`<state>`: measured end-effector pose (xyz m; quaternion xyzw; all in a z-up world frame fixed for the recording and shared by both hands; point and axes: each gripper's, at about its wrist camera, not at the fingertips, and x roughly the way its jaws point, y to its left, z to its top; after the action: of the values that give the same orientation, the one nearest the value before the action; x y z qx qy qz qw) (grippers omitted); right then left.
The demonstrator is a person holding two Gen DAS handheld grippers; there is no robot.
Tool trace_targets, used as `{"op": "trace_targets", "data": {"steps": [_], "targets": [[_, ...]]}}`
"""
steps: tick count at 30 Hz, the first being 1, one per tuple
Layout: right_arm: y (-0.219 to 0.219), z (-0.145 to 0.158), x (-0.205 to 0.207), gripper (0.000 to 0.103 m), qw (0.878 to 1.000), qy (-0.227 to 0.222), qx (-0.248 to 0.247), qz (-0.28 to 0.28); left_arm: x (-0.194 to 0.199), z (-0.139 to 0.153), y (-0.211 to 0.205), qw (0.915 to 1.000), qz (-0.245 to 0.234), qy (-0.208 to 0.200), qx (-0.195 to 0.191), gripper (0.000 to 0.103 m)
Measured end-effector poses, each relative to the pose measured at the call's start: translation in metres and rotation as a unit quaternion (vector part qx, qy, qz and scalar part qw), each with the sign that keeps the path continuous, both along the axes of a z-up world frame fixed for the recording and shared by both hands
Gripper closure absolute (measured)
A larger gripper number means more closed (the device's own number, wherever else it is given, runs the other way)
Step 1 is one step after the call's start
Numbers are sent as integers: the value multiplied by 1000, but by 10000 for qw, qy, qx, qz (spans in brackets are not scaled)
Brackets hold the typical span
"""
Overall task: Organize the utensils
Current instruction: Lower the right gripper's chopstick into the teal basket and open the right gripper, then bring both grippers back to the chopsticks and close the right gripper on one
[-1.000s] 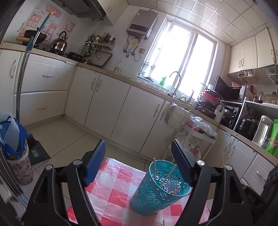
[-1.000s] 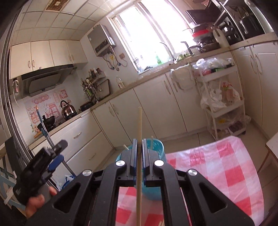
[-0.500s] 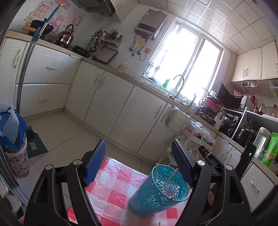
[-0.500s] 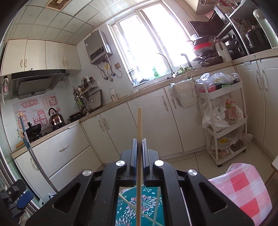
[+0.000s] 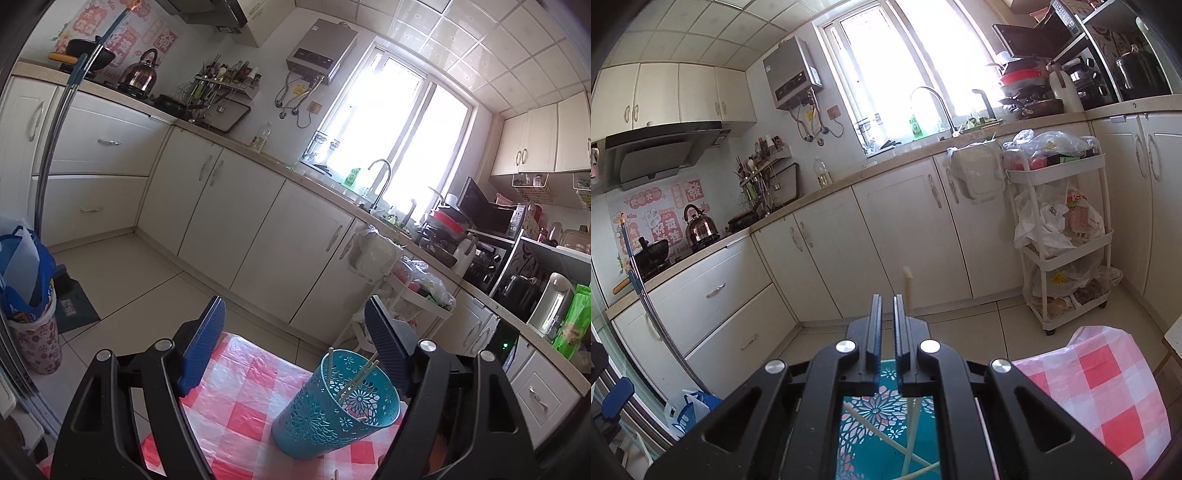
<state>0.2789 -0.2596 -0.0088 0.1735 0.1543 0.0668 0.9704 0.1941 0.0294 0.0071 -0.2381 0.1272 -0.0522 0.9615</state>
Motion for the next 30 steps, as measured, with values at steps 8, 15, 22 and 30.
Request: {"op": "trace_targets", "data": {"steps": [8, 15, 22, 30], "targets": [[-23, 1, -49, 83, 10000, 48, -21, 29, -1, 1, -2, 10000, 22, 37, 76, 28], [-43, -32, -99, 83, 9953, 925, -93, 276, 1, 1, -4, 9997, 50, 149, 197, 26], [-35, -119, -124, 83, 9631, 2596, -324, 625, 3, -13, -17, 9955, -24, 575, 753, 25], [-11, -155, -118, 83, 9433, 3089, -868, 853, -25, -69, -51, 9787, -597, 1495, 1272, 25]]}}
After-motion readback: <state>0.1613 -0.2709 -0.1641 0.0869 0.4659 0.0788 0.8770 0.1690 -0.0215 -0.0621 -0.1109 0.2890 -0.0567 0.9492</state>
